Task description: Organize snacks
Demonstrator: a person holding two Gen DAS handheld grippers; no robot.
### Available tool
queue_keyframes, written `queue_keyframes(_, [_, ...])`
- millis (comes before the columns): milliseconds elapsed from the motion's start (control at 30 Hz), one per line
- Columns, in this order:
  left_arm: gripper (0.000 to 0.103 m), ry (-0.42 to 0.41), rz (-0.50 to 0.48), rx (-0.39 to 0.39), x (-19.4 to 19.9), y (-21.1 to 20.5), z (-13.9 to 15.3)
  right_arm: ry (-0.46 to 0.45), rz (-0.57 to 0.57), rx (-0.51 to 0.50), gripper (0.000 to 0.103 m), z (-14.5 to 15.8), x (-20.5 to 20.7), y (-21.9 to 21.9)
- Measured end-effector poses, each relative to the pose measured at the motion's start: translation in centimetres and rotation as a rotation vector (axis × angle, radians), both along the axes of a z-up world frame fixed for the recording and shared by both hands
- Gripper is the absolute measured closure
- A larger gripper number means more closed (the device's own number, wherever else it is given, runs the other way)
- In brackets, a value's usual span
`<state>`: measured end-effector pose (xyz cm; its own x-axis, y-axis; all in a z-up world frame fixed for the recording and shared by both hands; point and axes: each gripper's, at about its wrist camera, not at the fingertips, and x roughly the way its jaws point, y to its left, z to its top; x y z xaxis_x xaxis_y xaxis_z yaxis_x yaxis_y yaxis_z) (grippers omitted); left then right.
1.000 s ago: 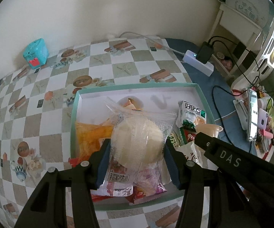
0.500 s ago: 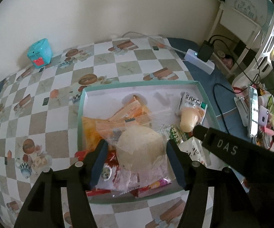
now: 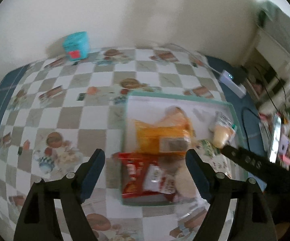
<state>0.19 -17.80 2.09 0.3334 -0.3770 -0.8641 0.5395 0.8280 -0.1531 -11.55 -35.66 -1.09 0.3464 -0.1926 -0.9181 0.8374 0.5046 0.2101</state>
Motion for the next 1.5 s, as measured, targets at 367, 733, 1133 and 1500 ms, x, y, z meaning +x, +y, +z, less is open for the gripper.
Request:
queue_keyframes(367, [0.014,0.002,0.208,0.094,2.1,5.3,-1.6,0.002,0.075,-0.069,0.004,0.3,0.6,3.3])
queue_keyframes(733, [0.014,-0.030,0.213,0.143,0.1,8.1,-1.9,-0.025,0.198,-0.166,0.000,1.4,0.1,8.7])
queue_keyframes(1133, [0.014,-0.118,0.207,0.183,-2.6,10.8,-1.1,0.001,0.280,-0.266,0.000,1.7,-2.1,13.4])
queue_keyframes(1500, [0.014,-0.140,0.229,0.184,-3.8,12.7,-0.7,0.003,0.286,-0.286,0.000,1.9,-2.4,14.2])
